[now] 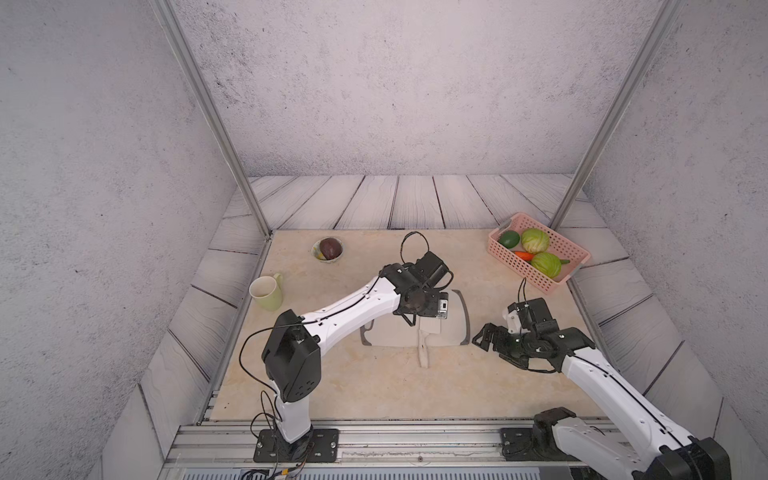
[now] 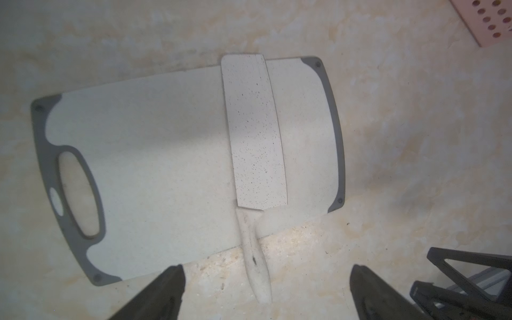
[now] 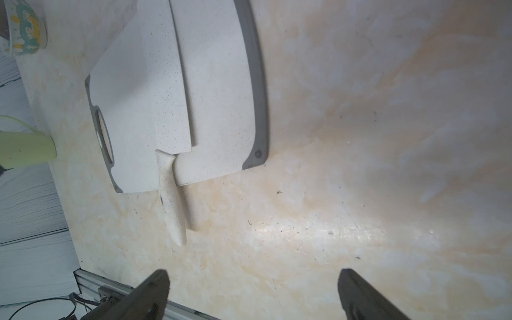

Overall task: Align the knife with the edge of the cutting board
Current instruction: Place the knife on the work surface, then move the knife to the edge of the cutting board.

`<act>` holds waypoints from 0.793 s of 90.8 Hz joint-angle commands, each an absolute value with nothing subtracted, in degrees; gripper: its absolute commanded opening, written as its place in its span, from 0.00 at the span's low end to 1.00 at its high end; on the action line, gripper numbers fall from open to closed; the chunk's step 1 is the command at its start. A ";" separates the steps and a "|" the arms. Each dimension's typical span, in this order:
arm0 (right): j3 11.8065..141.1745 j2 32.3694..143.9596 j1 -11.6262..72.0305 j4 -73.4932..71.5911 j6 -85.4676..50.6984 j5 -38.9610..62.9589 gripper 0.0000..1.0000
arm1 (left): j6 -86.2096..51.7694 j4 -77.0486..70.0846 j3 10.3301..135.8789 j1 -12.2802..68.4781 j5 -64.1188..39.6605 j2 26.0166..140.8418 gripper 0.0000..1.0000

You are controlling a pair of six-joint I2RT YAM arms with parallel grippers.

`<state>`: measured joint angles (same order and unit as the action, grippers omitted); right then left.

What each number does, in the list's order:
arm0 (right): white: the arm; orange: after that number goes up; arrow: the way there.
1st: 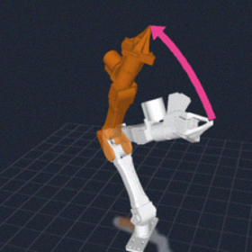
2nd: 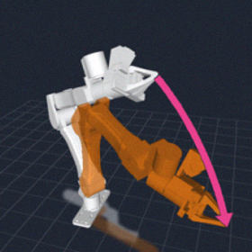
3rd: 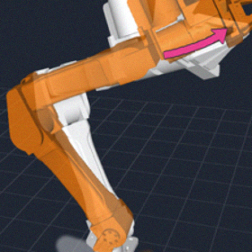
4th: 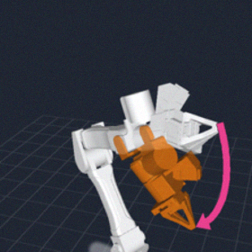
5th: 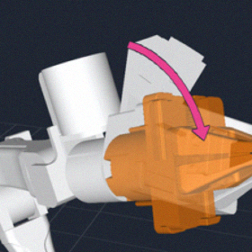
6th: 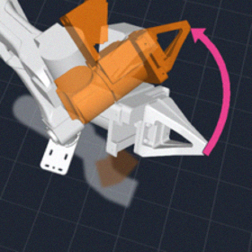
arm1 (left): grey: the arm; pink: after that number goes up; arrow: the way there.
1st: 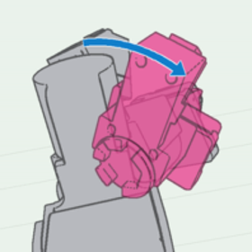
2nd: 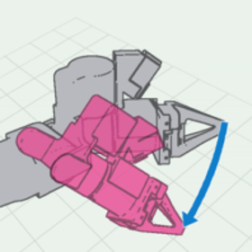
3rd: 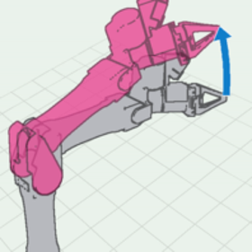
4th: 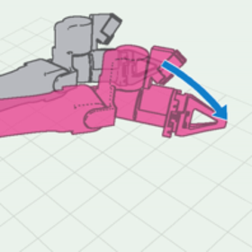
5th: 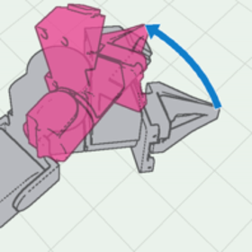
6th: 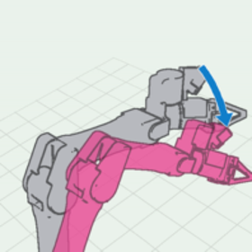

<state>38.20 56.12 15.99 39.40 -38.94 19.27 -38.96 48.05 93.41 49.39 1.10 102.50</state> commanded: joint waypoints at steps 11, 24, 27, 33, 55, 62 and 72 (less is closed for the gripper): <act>41.06 58.73 19.49 40.91 -38.64 15.10 0.99 | -30.99 48.17 88.60 39.50 0.88 93.46 0.98; 42.77 61.44 22.62 41.13 -39.23 12.69 0.99 | -27.33 48.39 86.44 32.57 0.12 89.15 0.98; 43.03 62.05 23.20 41.13 -39.40 12.35 0.99 | -26.62 48.03 85.47 31.06 0.03 88.15 0.98; 43.56 63.18 24.17 41.15 -39.70 11.61 0.99 | -25.45 46.63 83.19 28.03 -0.03 86.02 0.98; 45.85 67.65 29.24 41.69 -40.37 8.09 0.99 | -27.36 35.30 67.79 20.17 0.85 76.18 0.98; 46.61 69.00 30.96 41.92 -40.79 7.05 0.99 | -27.31 34.73 66.20 19.63 2.09 75.34 0.98; 47.59 71.18 33.14 41.92 -41.62 5.71 0.99 | -27.19 34.63 65.48 19.60 4.26 75.53 0.98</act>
<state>45.78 69.65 31.57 40.49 -40.45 8.93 -27.51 37.82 66.28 19.88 1.63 76.12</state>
